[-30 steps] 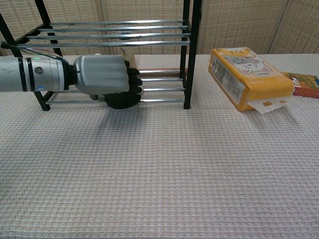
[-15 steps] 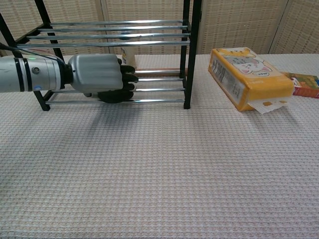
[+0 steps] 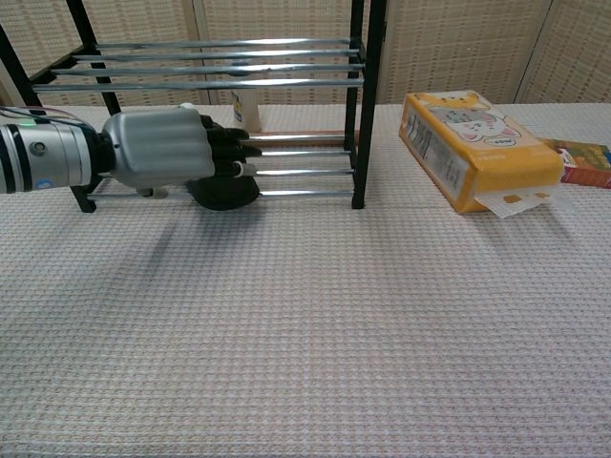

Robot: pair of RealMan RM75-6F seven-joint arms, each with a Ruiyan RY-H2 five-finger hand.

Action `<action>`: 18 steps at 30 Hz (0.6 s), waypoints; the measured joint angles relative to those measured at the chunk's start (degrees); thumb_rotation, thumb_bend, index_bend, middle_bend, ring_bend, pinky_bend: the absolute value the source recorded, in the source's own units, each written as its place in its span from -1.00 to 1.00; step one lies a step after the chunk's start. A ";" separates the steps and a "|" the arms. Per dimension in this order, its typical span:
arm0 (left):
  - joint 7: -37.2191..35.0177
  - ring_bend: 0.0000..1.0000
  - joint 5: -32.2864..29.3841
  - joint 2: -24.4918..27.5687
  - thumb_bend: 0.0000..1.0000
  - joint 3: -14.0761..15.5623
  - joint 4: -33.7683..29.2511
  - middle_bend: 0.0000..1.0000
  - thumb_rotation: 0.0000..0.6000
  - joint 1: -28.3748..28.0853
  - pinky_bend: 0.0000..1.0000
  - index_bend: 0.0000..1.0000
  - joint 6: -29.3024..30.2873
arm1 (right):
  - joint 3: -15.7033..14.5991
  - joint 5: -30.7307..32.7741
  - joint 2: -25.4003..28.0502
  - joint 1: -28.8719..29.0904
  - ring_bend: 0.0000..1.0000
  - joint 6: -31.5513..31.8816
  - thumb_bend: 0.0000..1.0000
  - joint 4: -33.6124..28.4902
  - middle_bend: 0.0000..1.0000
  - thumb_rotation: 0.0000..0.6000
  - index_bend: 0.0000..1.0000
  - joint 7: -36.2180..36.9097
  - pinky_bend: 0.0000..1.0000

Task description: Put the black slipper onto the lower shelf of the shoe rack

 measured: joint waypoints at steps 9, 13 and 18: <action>3.60 -0.99 -1.11 -0.44 -0.54 -0.10 -2.50 -1.00 1.00 0.60 -0.29 -0.79 -1.05 | -0.02 -0.01 -0.04 -0.08 -0.70 0.03 -0.57 0.01 -0.54 1.00 -1.00 0.08 -0.81; 4.73 -1.00 -2.22 -1.26 -0.54 -0.69 -1.87 -1.00 1.00 0.46 -0.32 -0.79 -2.04 | 0.02 0.05 -0.04 -0.19 -0.70 0.20 -0.57 0.09 -0.54 1.00 -1.00 0.18 -0.81; 6.56 -1.00 -3.21 -1.59 -0.54 -1.11 -1.75 -1.00 1.00 0.34 -0.32 -0.73 -2.94 | 0.06 0.28 -0.07 -0.30 -0.70 0.27 -0.57 0.26 -0.54 1.00 -1.00 0.42 -0.81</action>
